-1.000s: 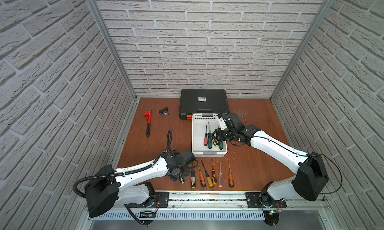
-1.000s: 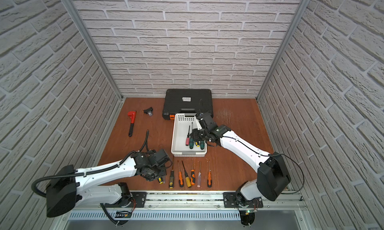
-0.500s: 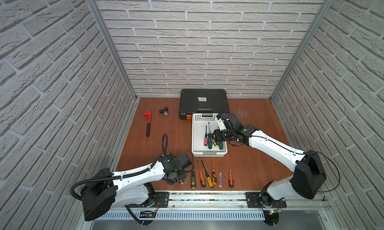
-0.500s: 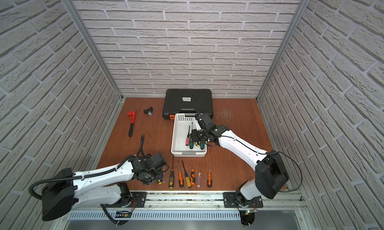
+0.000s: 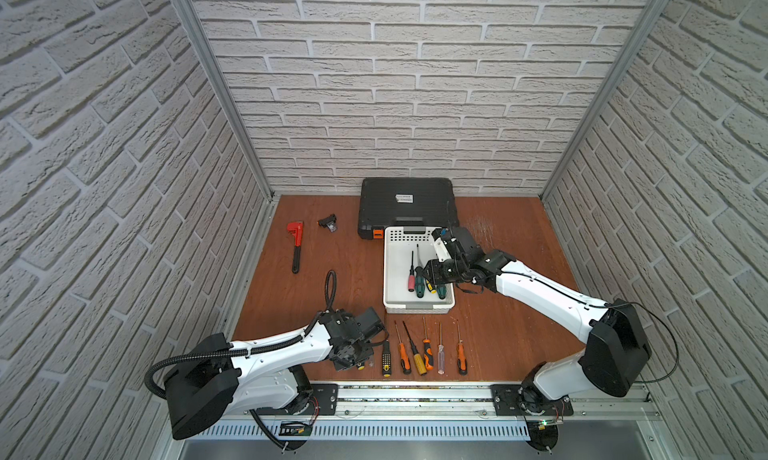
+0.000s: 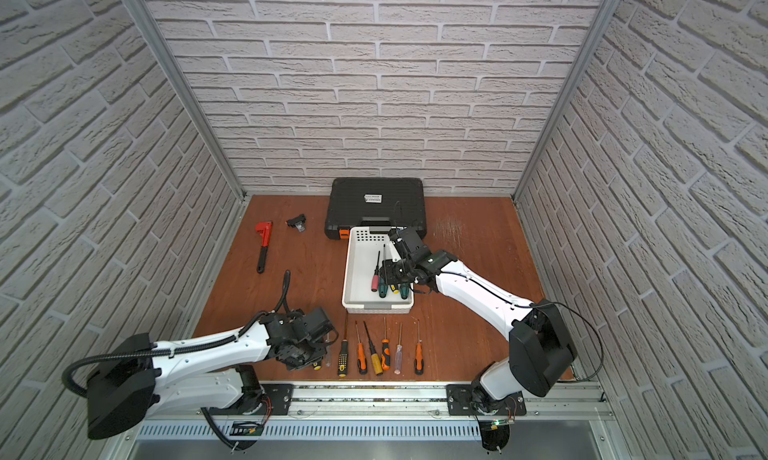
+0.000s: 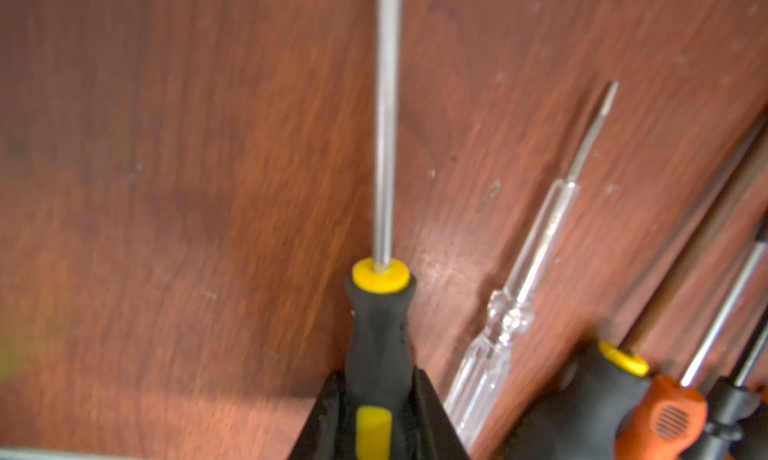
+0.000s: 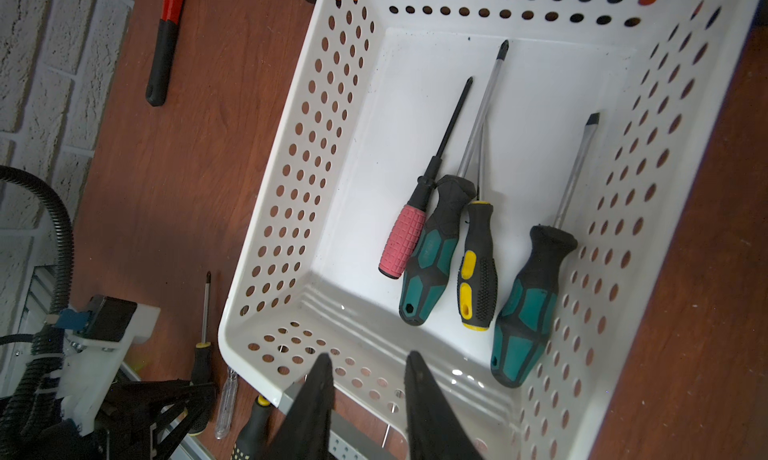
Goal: Put the screwdriver in the bin
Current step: 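Close the left gripper on the yellow-black screwdriver's handle and lift it, then carry the yellow-black screwdriver over the bin with the left gripper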
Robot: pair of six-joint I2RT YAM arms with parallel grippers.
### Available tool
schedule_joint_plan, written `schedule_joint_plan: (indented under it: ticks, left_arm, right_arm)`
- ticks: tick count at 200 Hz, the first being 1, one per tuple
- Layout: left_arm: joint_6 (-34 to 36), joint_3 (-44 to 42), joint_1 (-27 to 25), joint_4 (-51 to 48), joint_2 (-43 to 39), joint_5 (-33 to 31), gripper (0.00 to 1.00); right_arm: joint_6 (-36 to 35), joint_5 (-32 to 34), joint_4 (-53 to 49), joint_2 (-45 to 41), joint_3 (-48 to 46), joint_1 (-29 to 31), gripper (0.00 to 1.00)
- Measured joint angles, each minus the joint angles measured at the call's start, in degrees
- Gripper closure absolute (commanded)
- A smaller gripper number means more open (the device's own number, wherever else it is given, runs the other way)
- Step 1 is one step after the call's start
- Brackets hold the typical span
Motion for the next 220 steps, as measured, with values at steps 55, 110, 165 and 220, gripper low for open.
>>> schedule_joint_plan:
  ticks: [55, 110, 165, 220]
  left_arm:
    - [5.07, 4.31, 3.45, -7.8, -3.15, -4.28, 0.94]
    - [20.0, 20.06, 13.97, -15.96, -10.6, -8.83, 0.95]
    - [34.69, 33.51, 16.59, -17.09, -0.04, -6.86, 0.97]
    - [44.94, 45.16, 16.59, -12.13, 11.8, 2.1, 0.97]
  right_arm:
    - [0.0, -0.44, -0.04, 1.44, 0.24, 0.0, 0.68]
    - [0.0, -0.5, -0.02, 1.44, 0.37, 0.04, 0.69]
    - [-0.13, 0.09, -0.63, 1.29, 2.73, 0.61, 0.69]
    - [0.0, 3.15, -2.12, -2.93, 1.64, 1.18, 0.69]
